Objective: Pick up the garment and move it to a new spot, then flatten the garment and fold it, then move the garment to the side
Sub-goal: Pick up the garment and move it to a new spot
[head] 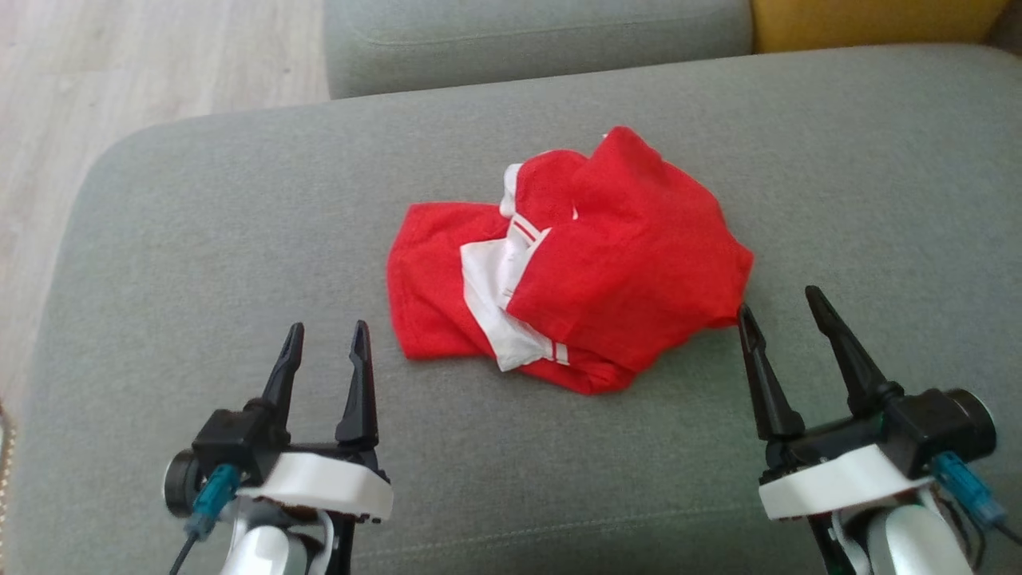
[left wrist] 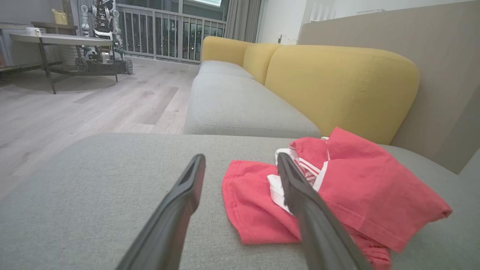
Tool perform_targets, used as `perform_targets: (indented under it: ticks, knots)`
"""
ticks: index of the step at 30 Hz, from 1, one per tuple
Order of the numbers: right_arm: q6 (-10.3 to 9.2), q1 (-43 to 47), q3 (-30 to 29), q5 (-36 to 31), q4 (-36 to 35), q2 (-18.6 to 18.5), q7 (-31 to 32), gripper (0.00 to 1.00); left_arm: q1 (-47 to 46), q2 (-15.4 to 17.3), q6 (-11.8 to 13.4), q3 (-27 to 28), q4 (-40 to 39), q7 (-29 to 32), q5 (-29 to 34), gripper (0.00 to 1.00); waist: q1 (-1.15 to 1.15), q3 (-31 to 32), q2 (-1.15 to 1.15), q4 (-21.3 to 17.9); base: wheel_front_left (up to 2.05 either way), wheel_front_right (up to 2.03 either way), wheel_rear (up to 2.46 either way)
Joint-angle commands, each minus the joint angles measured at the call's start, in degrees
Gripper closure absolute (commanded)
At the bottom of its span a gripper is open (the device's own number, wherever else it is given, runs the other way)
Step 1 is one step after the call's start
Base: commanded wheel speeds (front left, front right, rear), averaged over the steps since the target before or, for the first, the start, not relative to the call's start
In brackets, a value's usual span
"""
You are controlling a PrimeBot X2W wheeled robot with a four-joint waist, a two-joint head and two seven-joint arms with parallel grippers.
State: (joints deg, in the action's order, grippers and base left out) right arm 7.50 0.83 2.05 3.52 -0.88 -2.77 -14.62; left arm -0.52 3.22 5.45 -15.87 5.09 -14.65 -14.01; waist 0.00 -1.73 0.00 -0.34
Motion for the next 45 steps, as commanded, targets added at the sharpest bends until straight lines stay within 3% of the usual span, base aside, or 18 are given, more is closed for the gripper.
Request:
perform_targets:
  ticks: [1, 5, 14, 23, 34, 35, 36, 37, 45]
  knots:
    - [-0.01, -1.5, 1.4, 0.1, -1.9, -0.1, -0.4, 0.00, -3.0, -0.3, -0.4, 1.9, -1.4, -0.3, 0.5, 0.00, 0.00, -0.5, 0.00, -0.6, 0.00, 0.00, 0.00]
    - [-0.01, -1.9, 1.5, 0.2, -2.1, -0.1, -0.4, 0.00, -4.0, -0.3, -1.7, 0.7, 0.6, -0.3, -0.6, 0.00, 0.00, -2.1, 0.00, -2.4, 0.00, 0.00, 0.00]
    - [-0.01, -4.1, 1.8, 0.4, -2.6, -0.1, -0.4, 0.00, -15.6, -0.3, -7.7, -6.1, 14.6, 2.0, -2.3, 0.00, 0.00, -7.6, 0.00, -7.0, 0.00, 0.00, 0.00]
    - [-0.01, -6.1, 2.9, 1.8, -2.5, -0.1, -0.4, 0.00, -28.6, -0.3, -8.6, -8.9, 25.8, 5.0, -5.7, 0.00, 0.00, -11.3, 0.00, -12.1, 0.00, 0.00, 0.00]
    - [-0.01, -6.8, 2.8, 2.5, -2.4, -0.1, -0.4, 0.00, -34.9, -0.3, -8.3, -11.2, 34.5, 4.4, -8.3, 0.00, 0.00, -12.2, 0.00, -13.8, 0.00, 0.00, 0.00]
    - [-0.01, -6.8, 2.8, 2.5, -2.4, -0.1, -0.4, 0.00, -35.2, -0.3, -8.4, -11.5, 34.8, 4.0, -8.5, 0.45, 0.00, -12.2, 0.00, -13.8, 0.00, 0.00, 0.00]
    - [-0.01, -6.8, 2.7, 2.5, -2.4, -0.1, -0.4, 0.00, -35.6, -0.3, -8.4, -12.0, 35.0, 3.6, -8.4, 0.69, 0.00, -12.1, 0.00, -13.6, 0.00, 0.00, 0.00]
    - [-0.01, -6.8, 2.7, 2.5, -2.3, -0.1, -0.4, 0.00, -35.9, -0.3, -8.4, -12.3, 35.1, 3.0, -8.3, 1.00, 0.00, -12.0, 0.00, -13.5, 0.00, 0.00, 0.00]
    - [-0.01, -6.3, 2.7, 1.9, -1.8, -0.1, -0.4, 0.00, -36.8, -0.2, -6.6, -12.3, 33.1, 0.1, -7.0, 1.00, 0.00, -9.8, 0.00, -10.9, 0.00, 0.00, 0.00]
